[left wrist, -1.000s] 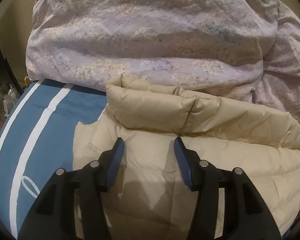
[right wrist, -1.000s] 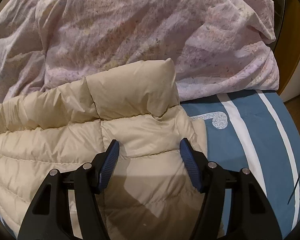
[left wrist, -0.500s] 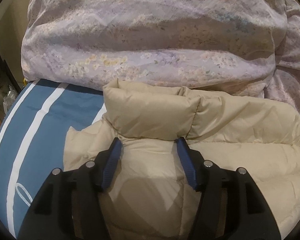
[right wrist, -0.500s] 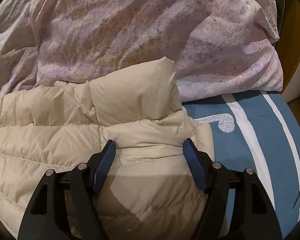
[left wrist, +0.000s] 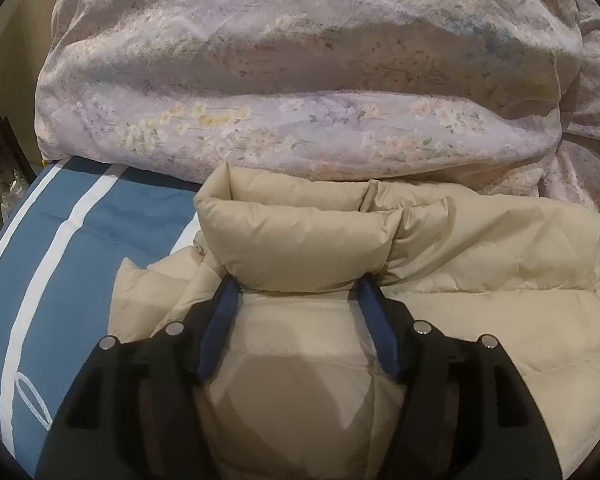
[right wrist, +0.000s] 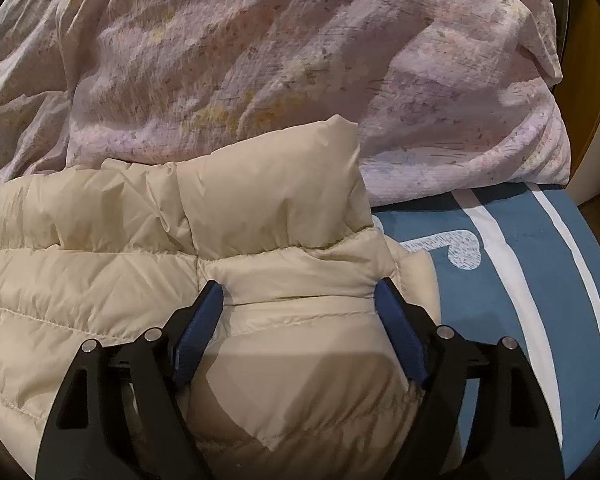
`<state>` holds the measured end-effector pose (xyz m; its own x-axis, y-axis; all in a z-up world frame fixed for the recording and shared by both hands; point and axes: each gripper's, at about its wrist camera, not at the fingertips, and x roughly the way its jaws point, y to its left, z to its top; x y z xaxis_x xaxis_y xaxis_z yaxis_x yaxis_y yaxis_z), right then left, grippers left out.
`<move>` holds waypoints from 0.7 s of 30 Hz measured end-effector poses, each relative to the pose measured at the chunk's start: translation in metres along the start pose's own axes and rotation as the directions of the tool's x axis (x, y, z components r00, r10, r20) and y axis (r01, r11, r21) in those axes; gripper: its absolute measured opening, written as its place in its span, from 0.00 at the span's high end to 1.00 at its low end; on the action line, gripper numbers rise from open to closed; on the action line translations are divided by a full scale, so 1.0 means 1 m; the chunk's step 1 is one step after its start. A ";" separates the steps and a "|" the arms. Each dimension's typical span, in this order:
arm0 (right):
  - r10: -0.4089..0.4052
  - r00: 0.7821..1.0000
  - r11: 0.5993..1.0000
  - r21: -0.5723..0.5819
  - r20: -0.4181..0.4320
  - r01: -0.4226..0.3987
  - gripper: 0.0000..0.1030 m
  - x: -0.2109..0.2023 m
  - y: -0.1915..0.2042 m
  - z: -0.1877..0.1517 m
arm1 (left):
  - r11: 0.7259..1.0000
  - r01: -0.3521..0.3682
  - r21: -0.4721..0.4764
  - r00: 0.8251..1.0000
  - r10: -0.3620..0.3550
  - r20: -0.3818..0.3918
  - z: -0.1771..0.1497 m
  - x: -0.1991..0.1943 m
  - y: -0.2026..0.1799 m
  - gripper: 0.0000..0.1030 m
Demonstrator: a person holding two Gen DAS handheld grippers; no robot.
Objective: Fold large clothes
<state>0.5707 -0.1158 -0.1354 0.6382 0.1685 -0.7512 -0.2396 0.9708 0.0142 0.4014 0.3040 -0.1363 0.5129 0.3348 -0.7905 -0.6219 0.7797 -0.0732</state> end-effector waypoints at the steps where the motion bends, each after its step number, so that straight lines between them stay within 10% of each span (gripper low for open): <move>1: -0.002 1.000 1.000 -0.001 0.001 0.002 0.22 -0.001 0.000 -0.003 | 1.000 0.000 0.000 1.000 0.000 0.003 -0.001 0.001 0.000 0.39; 21: 0.067 0.996 0.993 0.097 -0.059 -0.061 0.17 -0.014 -0.005 0.021 | 0.998 0.053 -0.041 0.999 -0.053 -0.005 -0.018 -0.038 0.010 0.35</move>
<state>0.5783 -0.1197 -0.1111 0.5766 0.2226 -0.7861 -0.2061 0.9707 0.1237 0.3649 0.2898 -0.1184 0.5425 0.2901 -0.7884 -0.6177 0.7738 -0.1403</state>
